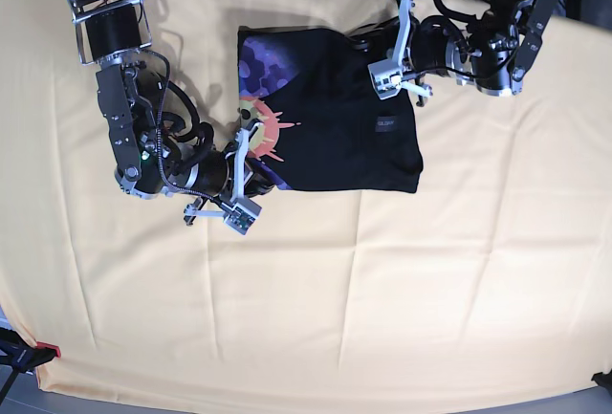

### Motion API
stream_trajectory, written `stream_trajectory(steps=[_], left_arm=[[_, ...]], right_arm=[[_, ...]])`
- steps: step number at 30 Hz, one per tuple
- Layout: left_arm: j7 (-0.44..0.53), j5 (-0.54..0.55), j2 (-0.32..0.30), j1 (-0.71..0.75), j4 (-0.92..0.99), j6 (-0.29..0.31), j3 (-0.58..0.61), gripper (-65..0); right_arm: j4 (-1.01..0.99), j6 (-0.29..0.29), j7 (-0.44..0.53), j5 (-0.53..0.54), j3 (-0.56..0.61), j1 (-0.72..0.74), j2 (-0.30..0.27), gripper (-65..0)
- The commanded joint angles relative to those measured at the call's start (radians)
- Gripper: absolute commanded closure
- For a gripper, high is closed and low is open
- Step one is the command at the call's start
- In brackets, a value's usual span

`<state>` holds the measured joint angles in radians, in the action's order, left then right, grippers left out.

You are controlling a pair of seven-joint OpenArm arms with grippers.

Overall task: Fold the T-shirt properly
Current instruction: 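Grasp the folded bundle with both grippers and flip it over, then pat and straighten the bundle edges with both grippers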

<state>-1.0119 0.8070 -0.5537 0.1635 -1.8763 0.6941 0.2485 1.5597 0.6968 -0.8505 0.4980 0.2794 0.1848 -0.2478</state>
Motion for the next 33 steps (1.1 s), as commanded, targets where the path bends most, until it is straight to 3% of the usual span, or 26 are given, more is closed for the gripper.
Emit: stream_trajectory(steps=[1, 17, 26, 30, 33], left_arm=[[0.022, 0.005, -0.011, -0.016, 0.002, 0.004, -0.006, 0.0], [0.125, -0.045, -0.012, -0.213, 0.226, 0.004, -0.006, 0.0], [0.257, -0.080, -0.011, -0.352, 0.377, 0.004, 0.000, 0.0], [0.420, -0.175, 0.015, -0.397, 0.483, 0.004, 0.002, 0.0], [0.533, -0.230, 0.058, -0.432, 0.578, 0.004, 0.002, 0.0]], right_arm=[[0.014, 0.001, 0.006, 0.019, -0.005, 0.023, -0.005, 0.0], [0.019, 0.001, -0.274, 0.272, -0.008, 0.012, -0.005, 0.0], [0.208, 0.001, -0.273, 0.293, -0.178, -0.192, -0.005, 0.0], [0.349, 0.001, -0.241, 0.363, -0.266, -0.353, 0.001, 0.0], [0.412, 0.001, -0.139, 0.358, -0.281, -0.476, 0.011, 0.0]])
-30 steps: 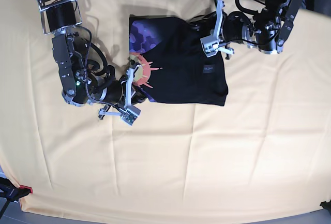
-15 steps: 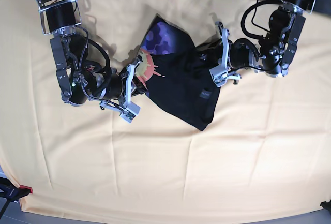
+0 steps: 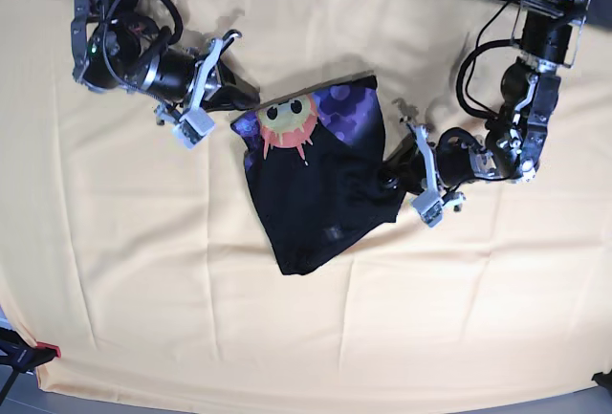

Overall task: Fold the T-shirt properly
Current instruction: 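Pat and straighten the bundle edges with both grippers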

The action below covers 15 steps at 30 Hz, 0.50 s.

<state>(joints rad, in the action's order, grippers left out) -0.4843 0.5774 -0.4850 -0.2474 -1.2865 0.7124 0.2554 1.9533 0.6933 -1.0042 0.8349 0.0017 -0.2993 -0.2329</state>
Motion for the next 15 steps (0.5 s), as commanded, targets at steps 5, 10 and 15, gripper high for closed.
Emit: stream_trajectory(steps=[5, 10, 15], left_arm=[[0.074, -0.053, 0.022, -0.109, 0.081, -0.014, 0.001, 0.0], [0.000, -0.015, -0.003, -0.211, 0.077, -0.014, 0.000, 0.0], [-0.255, 0.132, -0.051, -0.275, 0.070, -0.014, -0.002, 0.0]], right_arm=[[0.037, 0.005, 0.033, -0.068, -0.003, -0.088, 0.082, 0.0], [0.101, 0.005, 0.063, -0.186, -0.004, -0.069, 0.102, 0.0], [0.184, -0.163, 0.164, -0.425, -0.003, -0.021, 0.102, 0.0]])
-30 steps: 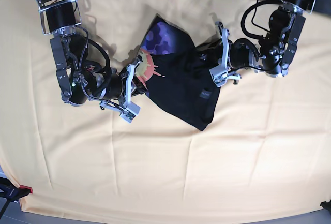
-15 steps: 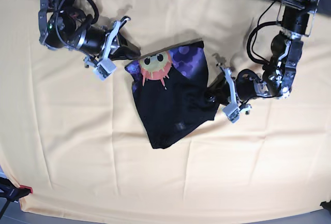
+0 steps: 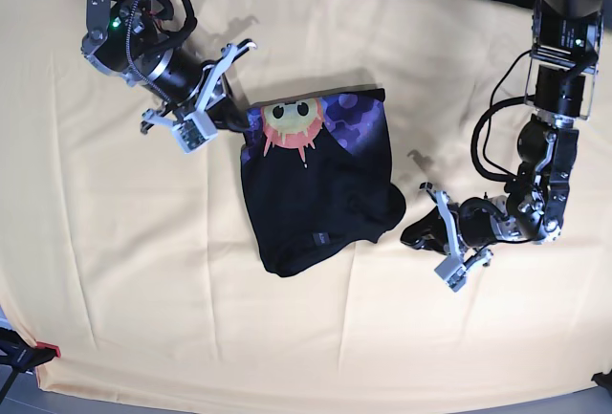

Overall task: Fold the T-shirt properly
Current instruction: 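Pat and straighten the bundle edges with both grippers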

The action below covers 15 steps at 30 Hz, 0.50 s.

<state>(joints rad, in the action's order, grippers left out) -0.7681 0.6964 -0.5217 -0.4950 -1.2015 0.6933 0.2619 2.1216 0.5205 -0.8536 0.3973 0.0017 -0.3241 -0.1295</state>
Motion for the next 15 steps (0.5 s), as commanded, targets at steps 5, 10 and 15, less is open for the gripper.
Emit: stream_trajectory(steps=[5, 10, 15], left_arm=[[-0.116, 0.125, -0.041, -0.028, -0.015, 0.005, -0.008, 0.0], [-0.048, 0.086, -0.015, 0.006, -0.015, 0.005, -0.007, 0.0], [0.144, -0.144, 0.056, 0.063, -0.014, 0.005, 0.009, 0.0]], right_arm=[[-0.102, -0.097, 0.061, -0.076, -0.002, 0.062, -0.001, 0.0], [-0.276, -0.031, 0.069, -0.045, -0.003, 0.106, -0.001, 0.0], [-0.309, 0.045, 0.068, 0.051, -0.002, 0.105, 0.002, 0.0]])
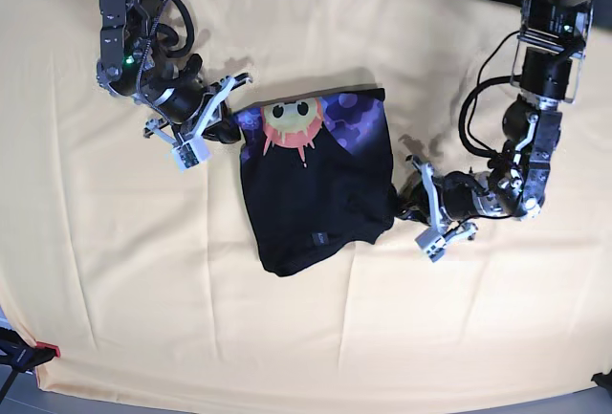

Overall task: Fold the T-shirt properly
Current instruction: 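Pat and straighten the bundle edges with both grippers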

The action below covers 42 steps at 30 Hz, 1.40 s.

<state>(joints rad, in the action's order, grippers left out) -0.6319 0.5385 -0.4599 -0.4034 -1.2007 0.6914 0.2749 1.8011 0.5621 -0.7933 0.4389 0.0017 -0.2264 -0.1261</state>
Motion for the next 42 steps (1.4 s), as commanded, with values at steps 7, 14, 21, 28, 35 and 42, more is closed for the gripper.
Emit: stream_trajectory(steps=[7, 14, 21, 28, 35, 42], left_arm=[[0.168, -0.217, 0.016, -0.033, -0.014, 0.007, 0.153, 0.0], [0.129, -0.225, -0.010, -0.058, -0.015, 0.007, 0.182, 0.0], [-0.106, -0.005, -0.086, -0.136, -0.028, 0.007, 0.175, 0.0], [-0.173, 0.406, -0.140, -0.187, -0.088, 0.007, 0.024, 0.0], [-0.379, 0.729, -0.041, -0.147, -0.088, 0.007, -0.023, 0.0], [-0.207, 0.424, 0.064, -0.056, -0.087, 0.007, -0.023, 0.0]], right_arm=[[0.012, 0.067, -0.019, 0.035, -0.002, -0.047, 0.067, 0.0], [0.077, 0.029, -0.109, 0.025, -0.003, -0.091, 0.070, 0.0], [0.320, -0.135, -0.187, -0.089, -0.005, -0.098, 0.060, 0.0], [0.414, -0.031, -0.099, 0.045, -0.002, -0.129, 0.060, 0.0], [0.397, 0.110, -0.093, 0.168, -0.002, -0.129, 0.060, 0.0], [0.208, 0.136, -0.040, 0.163, -0.002, -0.124, 0.063, 0.0]])
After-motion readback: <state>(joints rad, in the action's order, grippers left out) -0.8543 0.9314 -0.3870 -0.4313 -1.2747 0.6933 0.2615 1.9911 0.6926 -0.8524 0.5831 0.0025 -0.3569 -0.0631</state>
